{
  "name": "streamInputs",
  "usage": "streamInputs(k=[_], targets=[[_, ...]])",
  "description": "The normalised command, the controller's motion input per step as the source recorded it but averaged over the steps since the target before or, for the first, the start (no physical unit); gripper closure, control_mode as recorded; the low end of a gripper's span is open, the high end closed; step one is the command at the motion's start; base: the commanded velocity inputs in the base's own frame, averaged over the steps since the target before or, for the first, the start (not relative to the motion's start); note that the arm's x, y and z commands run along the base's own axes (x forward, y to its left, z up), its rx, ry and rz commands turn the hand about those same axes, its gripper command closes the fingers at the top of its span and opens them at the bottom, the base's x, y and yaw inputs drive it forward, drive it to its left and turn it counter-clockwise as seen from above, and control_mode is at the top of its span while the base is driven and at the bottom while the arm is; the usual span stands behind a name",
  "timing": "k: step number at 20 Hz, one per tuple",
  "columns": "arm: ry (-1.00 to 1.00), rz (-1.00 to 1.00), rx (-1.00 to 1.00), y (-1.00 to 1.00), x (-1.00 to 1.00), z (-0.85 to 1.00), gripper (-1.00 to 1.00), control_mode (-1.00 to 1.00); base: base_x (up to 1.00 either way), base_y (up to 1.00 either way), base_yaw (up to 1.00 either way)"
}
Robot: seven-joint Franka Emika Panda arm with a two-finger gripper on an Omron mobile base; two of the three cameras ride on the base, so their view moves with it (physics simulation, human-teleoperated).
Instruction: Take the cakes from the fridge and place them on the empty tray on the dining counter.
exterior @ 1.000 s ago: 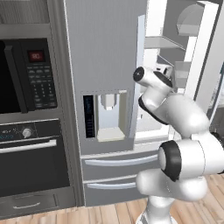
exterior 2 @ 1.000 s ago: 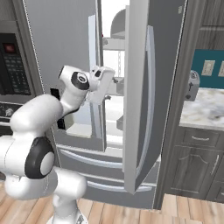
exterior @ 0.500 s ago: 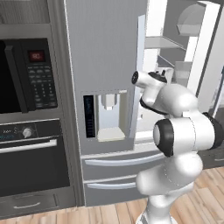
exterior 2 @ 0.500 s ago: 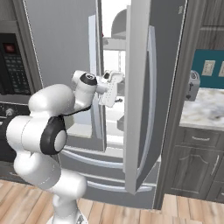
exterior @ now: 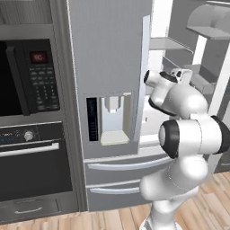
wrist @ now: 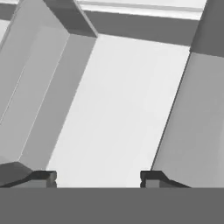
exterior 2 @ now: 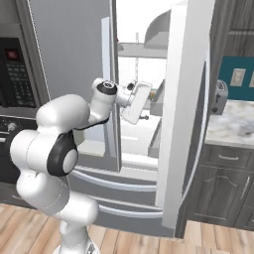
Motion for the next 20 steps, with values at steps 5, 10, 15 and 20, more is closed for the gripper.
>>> streamInputs(k=[5, 10, 15, 20], targets=[[-0.01, -0.17, 0.05, -1.0, -0.74, 0.0, -1.0, -1.0, 0.0, 0.0, 0.0], [-0.09, -0.08, 0.2, -0.85, -0.67, 0.0, -1.0, -1.0, 0.0, 0.0, 0.0], [-0.19, 0.0, 0.13, 0.19, -0.58, 0.36, -1.0, -1.0, 0.0, 0.0, 0.0], [-0.46, -0.04, 0.23, 0.95, -0.71, 0.48, -1.0, -1.0, 0.0, 0.0, 0.0]])
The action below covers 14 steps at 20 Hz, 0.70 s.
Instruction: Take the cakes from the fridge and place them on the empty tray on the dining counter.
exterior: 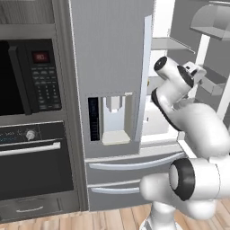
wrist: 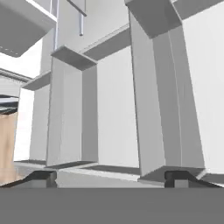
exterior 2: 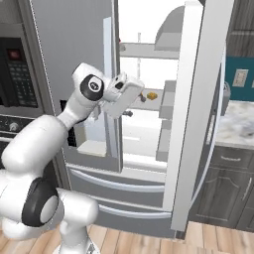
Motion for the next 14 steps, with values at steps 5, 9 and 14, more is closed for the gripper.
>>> streamInputs(k=[5, 9, 14], targets=[[-0.69, -0.1, 0.43, 0.86, -0.57, 0.07, -1.0, -1.0, 0.0, 0.0, 0.0], [-0.73, -0.01, 0.55, 0.6, -0.19, 0.0, -1.0, -1.0, 0.0, 0.0, 0.0], [-0.36, 0.01, 0.43, 0.51, 0.0, 0.07, -1.0, -1.0, 0.0, 0.0, 0.0]])
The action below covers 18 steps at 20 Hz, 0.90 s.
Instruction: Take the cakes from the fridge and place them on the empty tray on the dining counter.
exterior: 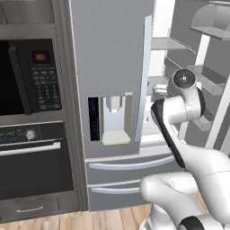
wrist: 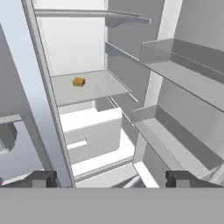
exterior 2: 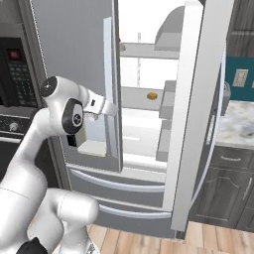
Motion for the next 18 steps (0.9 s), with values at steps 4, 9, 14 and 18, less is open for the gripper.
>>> streamInputs(k=[4, 9, 14, 18], targets=[[-0.02, 0.07, 0.08, 0.38, 0.02, 0.28, -1.0, -1.0, 0.0, 0.0, 0.0], [0.03, 0.06, 0.0, 0.41, 0.48, 0.09, -1.0, -1.0, 0.0, 0.0, 0.0], [0.1, 0.07, 0.0, 0.07, 0.76, 0.0, -1.0, -1.0, 0.0, 0.0, 0.0], [0.1, 0.05, -0.01, 0.0, 0.81, 0.0, -1.0, -1.0, 0.0, 0.0, 0.0]])
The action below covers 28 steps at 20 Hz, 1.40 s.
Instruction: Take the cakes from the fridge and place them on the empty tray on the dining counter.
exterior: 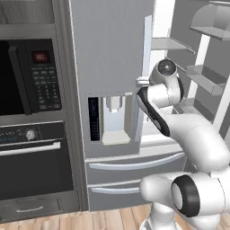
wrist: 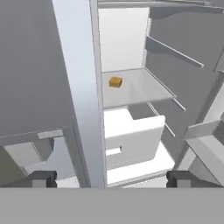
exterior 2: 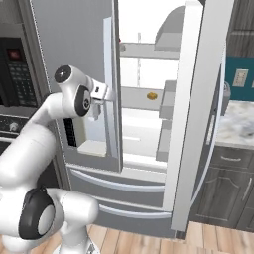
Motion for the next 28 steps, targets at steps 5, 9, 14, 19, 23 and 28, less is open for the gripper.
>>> streamInputs(k=[5, 9, 14, 19, 23, 28], targets=[[0.02, 0.06, -0.01, 0.0, 0.87, -0.02, -1.0, -1.0, 0.0, 0.0, 0.0], [-0.05, 0.07, 0.0, 0.0, 0.86, -0.09, -1.0, -1.0, 0.0, 0.0, 0.0], [-0.1, 0.07, 0.0, 0.0, 0.8, -0.21, -1.0, -1.0, 0.0, 0.0, 0.0], [-0.03, 0.05, 0.0, 0.0, 0.74, -0.11, -1.0, -1.0, 0.0, 0.0, 0.0], [-0.01, 0.02, 0.0, 0.0, 0.74, -0.07, 1.0, -1.0, 0.0, 0.0, 0.0], [0.0, 0.0, 0.0, 0.0, 0.21, 0.0, 1.0, -1.0, 0.0, 0.0, 0.0]])
